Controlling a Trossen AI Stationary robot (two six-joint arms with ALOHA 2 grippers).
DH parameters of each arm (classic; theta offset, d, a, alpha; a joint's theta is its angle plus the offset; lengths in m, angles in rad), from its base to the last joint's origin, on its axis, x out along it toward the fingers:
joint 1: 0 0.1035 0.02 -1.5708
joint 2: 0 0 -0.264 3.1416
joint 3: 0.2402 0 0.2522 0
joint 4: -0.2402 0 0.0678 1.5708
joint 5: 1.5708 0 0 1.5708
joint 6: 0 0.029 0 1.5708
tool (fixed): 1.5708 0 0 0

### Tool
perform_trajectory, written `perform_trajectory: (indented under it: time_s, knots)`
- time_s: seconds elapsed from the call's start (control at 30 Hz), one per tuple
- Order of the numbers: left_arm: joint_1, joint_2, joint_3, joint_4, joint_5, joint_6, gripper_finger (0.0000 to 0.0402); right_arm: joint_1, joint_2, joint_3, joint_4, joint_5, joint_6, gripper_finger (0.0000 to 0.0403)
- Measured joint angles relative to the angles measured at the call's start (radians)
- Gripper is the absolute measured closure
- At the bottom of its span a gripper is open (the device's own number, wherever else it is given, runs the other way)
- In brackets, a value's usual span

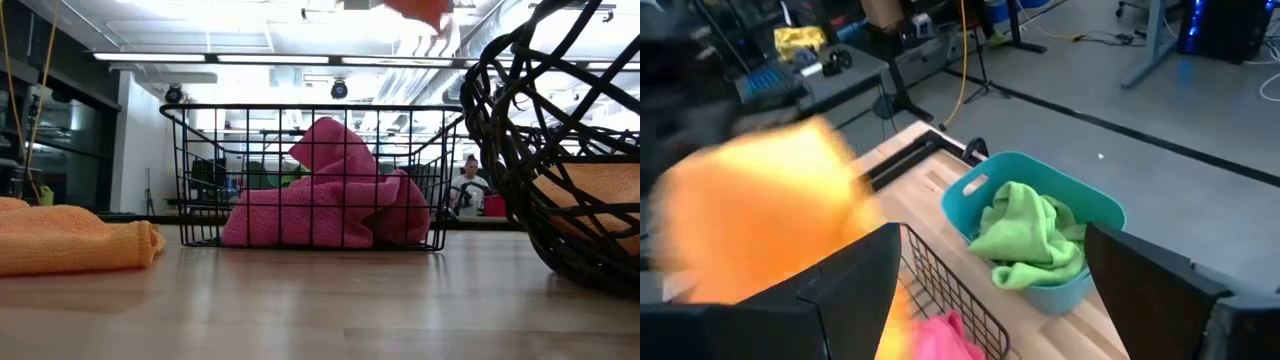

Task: Sort microfiber towel by color & place in baskets
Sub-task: Put the top yellow microfiber cloth into the spiral wire basket

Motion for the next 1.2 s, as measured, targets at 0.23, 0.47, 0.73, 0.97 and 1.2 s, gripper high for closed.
perform_trajectory:
  time_s: [0.23,0.47,0.73,0.97,1.2]
  knots:
    - [-0.141,0.219,0.0,0.351,0.1,-0.09,0.0401,0.0,0.004,0.0,-0.019,0.0,-0.069,0.0092]
    - [-0.23,0.421,0.0,0.671,0.097,-0.155,0.0401,0.0,-0.001,0.0,-0.019,0.0,-0.113,0.0092]
    - [-0.268,0.594,0.001,0.837,0.077,-0.29,0.0388,0.0,0.003,0.0,-0.019,0.0,-0.096,0.0092]
    - [-0.263,0.644,0.0,0.809,0.06,-0.281,0.0334,0.0,0.004,0.0,-0.019,0.01,-0.046,0.0092]
    - [-0.259,0.642,0.032,0.695,0.178,-0.153,0.0232,0.0,0.023,0.0,-0.019,0.01,0.03,0.0092]
